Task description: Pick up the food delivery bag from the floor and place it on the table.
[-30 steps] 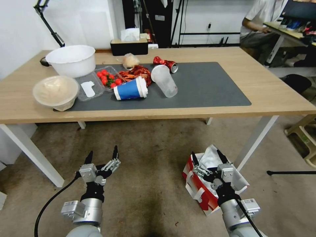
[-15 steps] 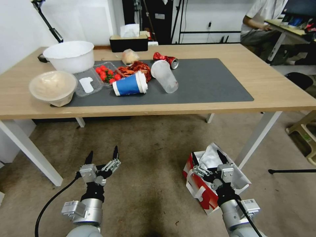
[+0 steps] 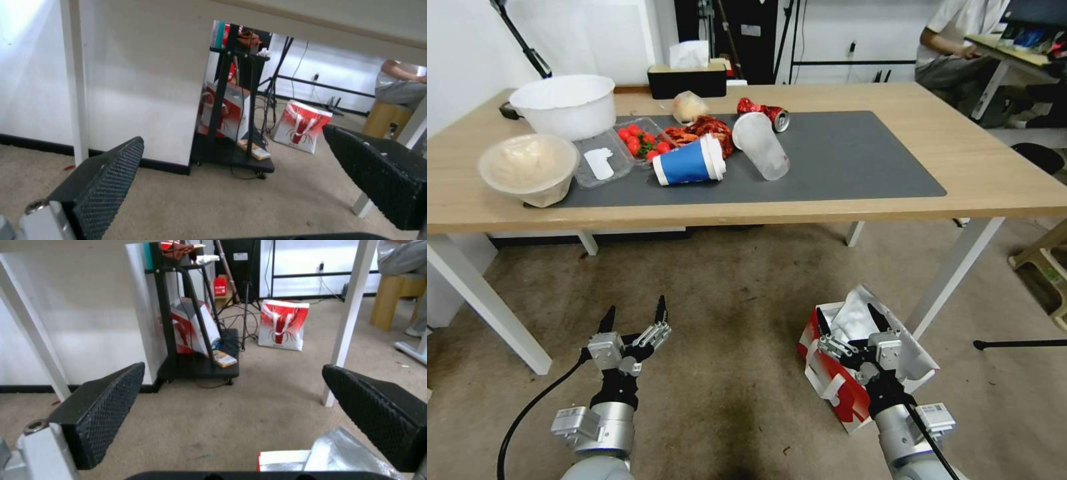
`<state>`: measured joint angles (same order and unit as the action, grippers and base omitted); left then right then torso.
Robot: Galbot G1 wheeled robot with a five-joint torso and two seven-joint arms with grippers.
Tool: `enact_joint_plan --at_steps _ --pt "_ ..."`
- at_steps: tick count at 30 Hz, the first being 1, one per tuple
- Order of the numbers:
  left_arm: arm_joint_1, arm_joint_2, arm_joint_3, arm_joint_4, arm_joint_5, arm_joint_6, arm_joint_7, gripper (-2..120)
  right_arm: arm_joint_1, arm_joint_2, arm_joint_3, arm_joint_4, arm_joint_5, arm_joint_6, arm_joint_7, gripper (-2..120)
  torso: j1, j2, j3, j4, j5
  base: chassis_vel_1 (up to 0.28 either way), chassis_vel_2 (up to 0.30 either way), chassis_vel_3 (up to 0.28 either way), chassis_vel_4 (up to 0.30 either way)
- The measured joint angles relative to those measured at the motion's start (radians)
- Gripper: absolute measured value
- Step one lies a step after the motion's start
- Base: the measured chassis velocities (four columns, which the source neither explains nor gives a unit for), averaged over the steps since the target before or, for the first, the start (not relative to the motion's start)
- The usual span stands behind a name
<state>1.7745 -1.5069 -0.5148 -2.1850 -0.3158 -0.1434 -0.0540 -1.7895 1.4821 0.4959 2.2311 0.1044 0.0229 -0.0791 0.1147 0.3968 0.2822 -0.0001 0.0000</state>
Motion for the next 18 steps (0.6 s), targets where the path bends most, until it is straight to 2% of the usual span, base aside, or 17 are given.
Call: enact_joint_plan --at_steps 18 --pt "-0.007 0.002 0.0 0.011 -0.007 -0.002 -0.004 100 0.004 0.003 -0.002 -0.012 -0.003 0.0 -0.004 100 -0.024 -0.076 -0.052 0.0 0.0 0.0 0.0 0.0 0.0"
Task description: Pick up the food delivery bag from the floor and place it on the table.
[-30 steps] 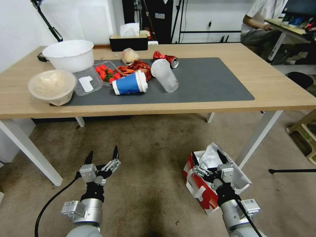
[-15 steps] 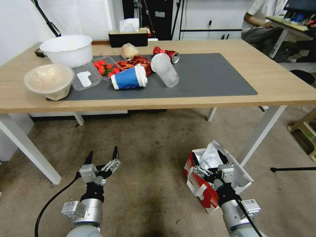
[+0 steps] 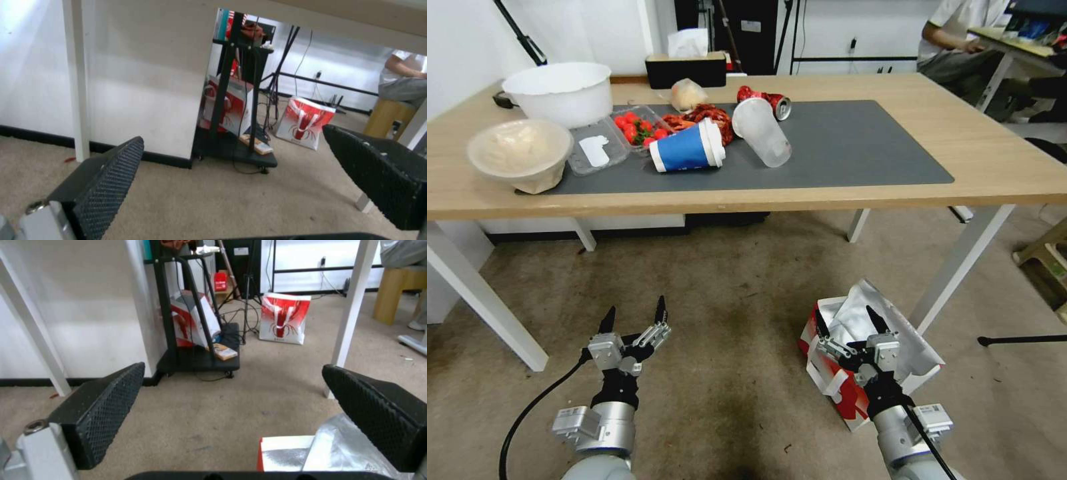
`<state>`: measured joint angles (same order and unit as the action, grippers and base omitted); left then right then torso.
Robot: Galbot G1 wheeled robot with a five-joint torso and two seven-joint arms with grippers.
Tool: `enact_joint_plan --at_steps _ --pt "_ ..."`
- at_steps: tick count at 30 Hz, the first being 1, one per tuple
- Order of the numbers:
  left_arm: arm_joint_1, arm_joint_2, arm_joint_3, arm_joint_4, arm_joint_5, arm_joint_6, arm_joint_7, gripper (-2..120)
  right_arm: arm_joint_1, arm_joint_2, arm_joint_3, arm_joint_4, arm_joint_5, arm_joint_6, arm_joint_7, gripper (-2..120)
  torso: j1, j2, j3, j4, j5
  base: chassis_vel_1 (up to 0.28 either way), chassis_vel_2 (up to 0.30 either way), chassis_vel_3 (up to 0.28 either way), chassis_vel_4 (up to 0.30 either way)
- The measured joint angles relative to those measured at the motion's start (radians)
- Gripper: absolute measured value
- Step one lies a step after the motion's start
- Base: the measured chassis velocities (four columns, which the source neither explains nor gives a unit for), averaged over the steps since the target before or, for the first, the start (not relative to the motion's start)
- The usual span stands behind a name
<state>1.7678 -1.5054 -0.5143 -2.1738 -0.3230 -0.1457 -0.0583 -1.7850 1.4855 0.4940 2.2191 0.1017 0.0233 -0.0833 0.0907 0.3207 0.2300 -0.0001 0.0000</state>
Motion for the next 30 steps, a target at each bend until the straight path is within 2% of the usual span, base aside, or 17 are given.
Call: enact_joint_plan --at_steps 30 --pt "0.003 0.003 0.008 0.004 0.005 -0.008 0.002 100 -0.01 0.0 0.006 0.008 -0.002 0.004 -0.004 100 -0.028 -0.104 -0.076 0.0 0.0 0.0 0.0 0.0 0.0"
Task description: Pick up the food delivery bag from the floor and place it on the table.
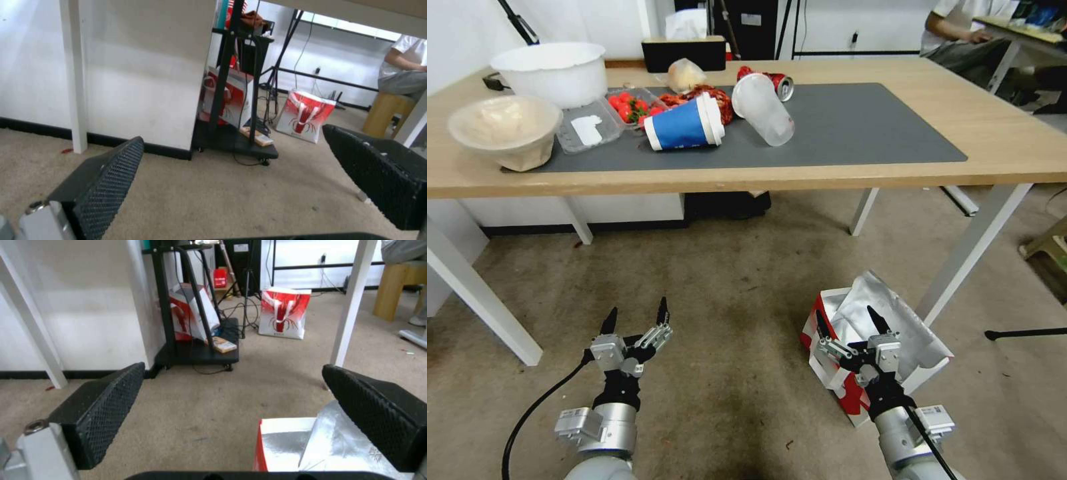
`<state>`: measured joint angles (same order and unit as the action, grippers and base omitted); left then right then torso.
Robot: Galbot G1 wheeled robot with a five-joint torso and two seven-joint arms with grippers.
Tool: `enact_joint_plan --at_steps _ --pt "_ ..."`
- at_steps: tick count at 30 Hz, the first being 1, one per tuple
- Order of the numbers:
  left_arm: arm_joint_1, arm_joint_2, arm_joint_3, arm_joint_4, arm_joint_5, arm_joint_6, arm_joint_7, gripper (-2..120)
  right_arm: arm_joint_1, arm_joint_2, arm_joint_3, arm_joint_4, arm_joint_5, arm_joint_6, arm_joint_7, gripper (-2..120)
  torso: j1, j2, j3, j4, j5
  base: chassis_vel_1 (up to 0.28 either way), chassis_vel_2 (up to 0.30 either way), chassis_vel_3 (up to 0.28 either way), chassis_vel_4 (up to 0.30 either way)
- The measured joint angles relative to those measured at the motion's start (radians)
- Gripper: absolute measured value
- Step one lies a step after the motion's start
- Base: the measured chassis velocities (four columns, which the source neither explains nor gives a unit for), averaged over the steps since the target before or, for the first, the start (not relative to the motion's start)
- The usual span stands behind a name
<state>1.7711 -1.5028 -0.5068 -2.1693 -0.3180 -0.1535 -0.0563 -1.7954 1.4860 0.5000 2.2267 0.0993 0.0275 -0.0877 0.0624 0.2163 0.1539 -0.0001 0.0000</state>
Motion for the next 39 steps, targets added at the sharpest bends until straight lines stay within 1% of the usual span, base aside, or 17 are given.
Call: enact_joint_plan --at_steps 12,17,20,25,27,33,39 --pt "-0.003 0.004 -0.002 0.002 -0.004 -0.001 -0.005 100 0.002 -0.004 0.002 -0.005 -0.001 0.0 -0.001 100 -0.014 -0.061 -0.047 0.0 0.0 0.0 0.0 0.0 0.0" --pt "-0.002 0.003 -0.002 0.003 -0.004 -0.001 -0.005 100 0.002 -0.004 0.002 -0.005 -0.001 0.0 -0.001 100 -0.016 -0.074 -0.058 0.0 0.0 0.0 0.0 0.0 0.0" --pt "-0.002 0.002 -0.002 0.005 -0.004 -0.001 -0.005 100 0.002 -0.004 0.002 -0.007 -0.001 0.0 -0.001 100 -0.018 -0.092 -0.073 0.0 0.0 0.0 0.0 0.0 0.0" --pt "-0.002 0.002 -0.002 0.005 -0.004 -0.001 -0.006 100 0.002 -0.005 0.002 -0.008 -0.001 0.0 -0.001 100 -0.021 -0.106 -0.085 0.0 0.0 0.0 0.0 0.0 0.0" --pt "-0.003 0.002 -0.002 0.006 -0.004 -0.001 -0.006 100 0.003 -0.005 0.002 -0.01 0.0 0.0 -0.002 100 -0.022 -0.121 -0.099 0.0 0.0 0.0 0.0 0.0 0.0" --pt "-0.003 0.002 -0.002 0.008 -0.004 0.0 -0.007 100 0.004 -0.005 0.002 -0.012 0.0 0.0 -0.002 100 -0.024 -0.137 -0.113 0.0 0.0 0.0 0.0 0.0 0.0" --pt "-0.005 0.003 -0.002 0.011 -0.005 0.0 -0.008 100 0.004 -0.005 0.002 -0.014 0.0 0.0 -0.002 100 -0.026 -0.167 -0.14 0.0 0.0 0.0 0.0 0.0 0.0"
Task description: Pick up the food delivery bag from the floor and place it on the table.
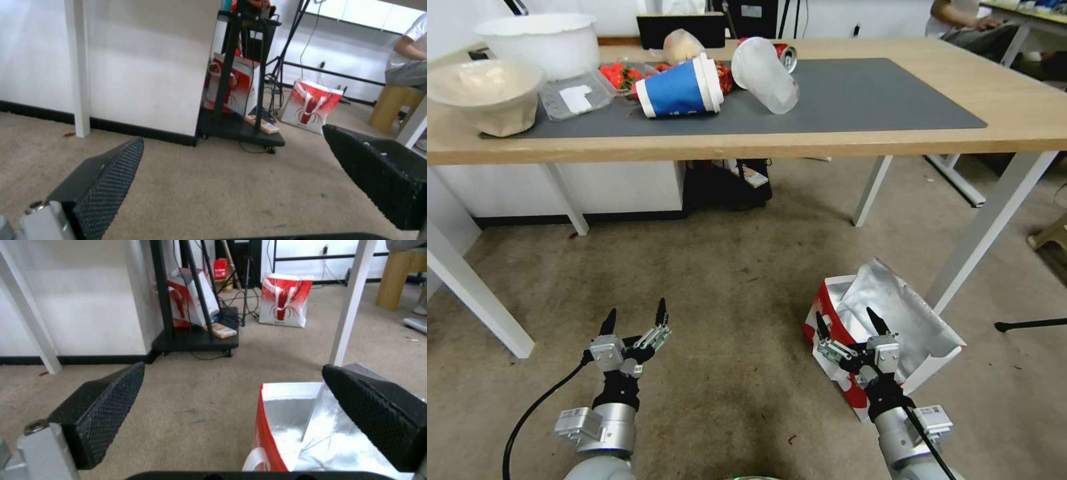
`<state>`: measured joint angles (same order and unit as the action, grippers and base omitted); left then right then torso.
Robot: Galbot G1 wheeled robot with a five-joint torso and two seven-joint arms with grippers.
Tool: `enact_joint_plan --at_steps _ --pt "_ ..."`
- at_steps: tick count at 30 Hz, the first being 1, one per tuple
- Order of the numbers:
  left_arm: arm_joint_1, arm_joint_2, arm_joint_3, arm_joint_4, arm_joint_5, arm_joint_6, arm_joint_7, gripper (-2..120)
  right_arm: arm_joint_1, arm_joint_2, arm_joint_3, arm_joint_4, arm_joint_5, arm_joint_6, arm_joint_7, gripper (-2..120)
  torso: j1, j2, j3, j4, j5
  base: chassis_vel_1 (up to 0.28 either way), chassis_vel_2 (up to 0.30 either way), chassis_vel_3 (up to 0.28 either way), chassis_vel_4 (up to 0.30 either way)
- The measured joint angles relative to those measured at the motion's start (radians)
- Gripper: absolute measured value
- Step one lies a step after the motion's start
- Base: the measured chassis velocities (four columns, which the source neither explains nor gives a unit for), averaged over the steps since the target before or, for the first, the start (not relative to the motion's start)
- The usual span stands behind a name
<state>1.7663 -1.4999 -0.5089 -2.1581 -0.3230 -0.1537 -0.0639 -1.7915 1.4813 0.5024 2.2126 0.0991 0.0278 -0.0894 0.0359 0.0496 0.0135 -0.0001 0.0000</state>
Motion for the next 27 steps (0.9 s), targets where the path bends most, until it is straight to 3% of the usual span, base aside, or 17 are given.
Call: enact_joint_plan --at_steps 4,14,21,26,27 --pt "0.0 0.0 0.0 0.001 -0.001 0.0 -0.001 100 0.0 0.0 0.0 -0.001 0.0 0.0 0.0 100 0.0 -0.017 -0.014 0.0 0.0 0.0 0.0 0.0 0.0" --pt "-0.001 0.0 -0.001 0.002 -0.002 0.001 -0.001 100 0.0 0.001 0.0 -0.001 0.0 0.0 -0.001 100 -0.003 -0.027 -0.013 0.0 0.0 0.0 0.0 0.0 0.0" --pt "-0.002 -0.001 -0.005 0.02 0.017 -0.046 0.015 100 0.013 -0.022 0.011 -0.001 0.003 0.003 -0.001 100 -0.003 -0.025 -0.013 -0.0001 0.0001 0.0 0.0 0.0 0.0" --pt "-0.005 0.009 -0.008 0.019 0.036 -0.046 0.019 100 0.08 -0.124 0.054 -0.01 0.056 -0.016 -0.006 100 -0.003 -0.023 -0.013 0.0002 0.0003 0.0 0.0 0.0 0.0" --pt "-0.008 0.015 -0.008 0.019 0.044 -0.039 0.019 100 0.109 -0.178 0.079 -0.021 0.094 -0.027 -0.007 100 -0.002 -0.022 -0.013 0.0001 0.0004 0.0 0.0 0.0 0.0"
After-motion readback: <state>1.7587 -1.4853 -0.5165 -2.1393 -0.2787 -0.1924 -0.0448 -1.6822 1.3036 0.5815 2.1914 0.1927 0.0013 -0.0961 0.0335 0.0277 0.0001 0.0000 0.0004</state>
